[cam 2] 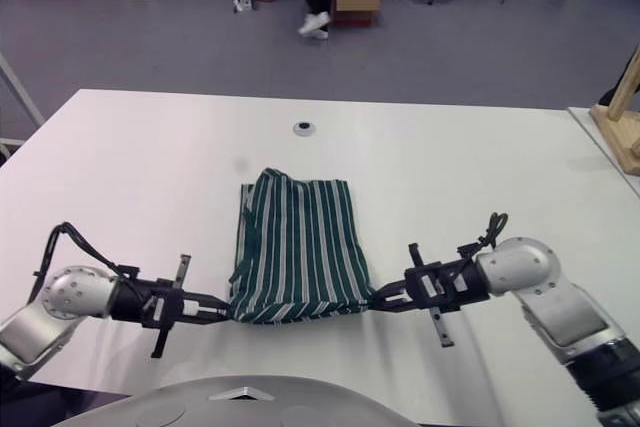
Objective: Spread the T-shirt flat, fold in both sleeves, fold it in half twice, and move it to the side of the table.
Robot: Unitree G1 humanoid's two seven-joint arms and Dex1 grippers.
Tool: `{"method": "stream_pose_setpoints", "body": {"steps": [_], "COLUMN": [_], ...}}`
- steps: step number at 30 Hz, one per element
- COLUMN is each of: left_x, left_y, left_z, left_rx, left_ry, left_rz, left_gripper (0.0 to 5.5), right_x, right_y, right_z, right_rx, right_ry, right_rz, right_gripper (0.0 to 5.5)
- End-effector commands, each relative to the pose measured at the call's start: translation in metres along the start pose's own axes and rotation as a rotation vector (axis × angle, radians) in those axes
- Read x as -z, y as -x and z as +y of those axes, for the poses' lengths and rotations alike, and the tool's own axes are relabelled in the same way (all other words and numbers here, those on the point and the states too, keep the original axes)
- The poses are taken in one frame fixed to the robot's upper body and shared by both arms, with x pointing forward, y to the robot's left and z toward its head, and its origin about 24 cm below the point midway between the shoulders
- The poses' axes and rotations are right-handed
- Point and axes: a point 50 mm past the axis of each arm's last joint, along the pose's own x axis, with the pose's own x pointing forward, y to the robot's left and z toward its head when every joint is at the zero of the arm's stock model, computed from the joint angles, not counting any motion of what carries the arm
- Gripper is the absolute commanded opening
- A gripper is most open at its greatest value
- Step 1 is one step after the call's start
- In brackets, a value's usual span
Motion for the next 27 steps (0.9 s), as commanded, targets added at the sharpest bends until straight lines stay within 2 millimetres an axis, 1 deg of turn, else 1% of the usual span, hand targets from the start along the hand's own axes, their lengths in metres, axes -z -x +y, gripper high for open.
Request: {"method": "stream_pose_setpoints", "body": {"steps": [1,3,4,5,6,9,11,12,13,15,17,20,22,23,25,27], "left_x": [-0.027,-0.038,-0.040,-0.037,-0.030,-0.010,0.002,0.006,0.009,0.031,0.050,0.064,0.069,0.071,0.074,0.068], "left_y": [0.023,0.028,0.030,0.030,0.031,0.035,0.037,0.036,0.035,0.020,0.009,0.002,-0.001,-0.002,-0.006,-0.005], "left_z": [0.011,0.020,0.029,0.043,0.059,0.101,0.130,0.140,0.145,0.157,0.161,0.168,0.172,0.172,0.173,0.179], "left_rx": [-0.009,-0.013,-0.033,-0.069,-0.128,-0.247,-0.315,-0.325,-0.325,-0.335,-0.346,-0.414,-0.459,-0.481,-0.504,-0.567], "left_ry": [0.173,0.284,0.316,0.335,0.345,0.411,0.473,0.500,0.515,0.546,0.569,0.581,0.584,0.582,0.578,0.536], "left_rz": [-0.051,-0.105,-0.130,-0.140,-0.131,-0.114,-0.127,-0.128,-0.129,-0.070,-0.011,0.023,0.034,0.040,0.031,-0.033], "left_gripper": [0.02,0.02,0.02,0.02,0.02,0.02,0.02,0.02,0.02,0.02,0.02,0.02,0.02,0.39,0.76,1.11], "right_x": [-0.034,-0.043,-0.044,-0.042,-0.040,-0.033,-0.022,-0.017,-0.014,0.009,0.028,0.043,0.051,0.054,0.051,0.046], "right_y": [0.019,0.023,0.025,0.029,0.033,0.039,0.036,0.033,0.031,0.018,0.008,0.006,0.006,0.006,0.006,0.007], "right_z": [-0.010,-0.022,-0.031,-0.042,-0.056,-0.092,-0.118,-0.127,-0.133,-0.145,-0.149,-0.150,-0.151,-0.153,-0.162,-0.170], "right_rx": [-0.053,-0.053,-0.048,-0.036,-0.018,0.027,0.080,0.097,0.103,0.154,0.195,0.243,0.299,0.339,0.441,0.544], "right_ry": [-0.151,-0.198,-0.221,-0.248,-0.278,-0.356,-0.413,-0.439,-0.454,-0.534,-0.592,-0.636,-0.638,-0.627,-0.599,-0.555], "right_rz": [-0.075,-0.116,-0.122,-0.126,-0.135,-0.158,-0.172,-0.177,-0.178,-0.128,-0.080,-0.054,-0.017,-0.005,-0.040,-0.095], "right_gripper": [0.04,0.04,0.04,0.04,0.04,0.04,0.04,0.04,0.04,0.04,0.04,0.04,0.04,0.41,0.79,1.19]}}
